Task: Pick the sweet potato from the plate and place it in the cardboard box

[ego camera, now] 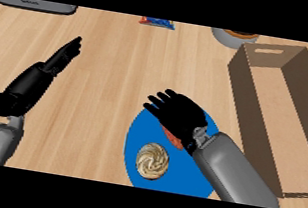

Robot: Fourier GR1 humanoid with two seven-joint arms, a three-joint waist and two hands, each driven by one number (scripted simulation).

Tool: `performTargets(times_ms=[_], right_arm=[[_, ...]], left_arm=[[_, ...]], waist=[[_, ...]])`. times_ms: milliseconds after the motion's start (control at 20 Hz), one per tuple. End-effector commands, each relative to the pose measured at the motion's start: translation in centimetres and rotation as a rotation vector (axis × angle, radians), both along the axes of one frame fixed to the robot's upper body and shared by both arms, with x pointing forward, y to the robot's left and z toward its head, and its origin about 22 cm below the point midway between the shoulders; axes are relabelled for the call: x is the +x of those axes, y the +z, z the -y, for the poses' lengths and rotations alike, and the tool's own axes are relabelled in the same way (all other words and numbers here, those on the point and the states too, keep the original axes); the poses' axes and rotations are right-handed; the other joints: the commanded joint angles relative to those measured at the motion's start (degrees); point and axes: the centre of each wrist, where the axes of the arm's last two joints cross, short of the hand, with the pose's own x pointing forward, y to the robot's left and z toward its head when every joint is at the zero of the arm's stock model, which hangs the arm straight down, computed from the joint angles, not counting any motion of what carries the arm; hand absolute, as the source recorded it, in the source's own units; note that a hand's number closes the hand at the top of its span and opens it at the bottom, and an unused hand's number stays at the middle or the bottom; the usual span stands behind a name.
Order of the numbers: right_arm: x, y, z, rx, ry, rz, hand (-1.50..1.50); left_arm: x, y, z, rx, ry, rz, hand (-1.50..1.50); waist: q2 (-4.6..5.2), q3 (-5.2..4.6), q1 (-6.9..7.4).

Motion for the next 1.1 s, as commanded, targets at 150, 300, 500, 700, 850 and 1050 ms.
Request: performTargets(times_ms=[150,300,500,700,850,1050], right_arm=[[0.5,-2.7,0.8,-0.002,-0.011,-0.05,-1.5],[1.8,-2.5,1.1,-0.025,0.052,-0.041,1.5],[1.3,-3.5,1.8,0.071,0.165,0.017,1.5],[2.7,-2.9,0.9,0.107,0.184,0.085,1.5],[0.9,-3.8,-1.6,0.155,0.219,0.095,1.5],[4.5,-1.6,1.0,0.254,-0.304,0.136,1.5]], left_arm=[[0.3,0.3,0.3,0.003,0.006,0.022,0.0],[0.0,-0.6,-1.2,0.003,0.006,0.014,0.0],[0.6,1.4,0.5,0.006,0.014,-0.004,0.0],[-0.2,0.3,-0.3,-0.002,0.006,0.004,0.0],[-1.2,-0.3,-0.3,-0.008,-0.003,-0.005,0.0],[0.2,-0.2,-0.1,0.006,-0.019,0.002,0.0]], waist=[[0.04,0.0,-0.12],[0.05,0.0,-0.03],[0.02,0.02,-0.04],[0.06,0.01,0.03],[0.0,0.01,0.12],[0.46,0.02,0.8]])
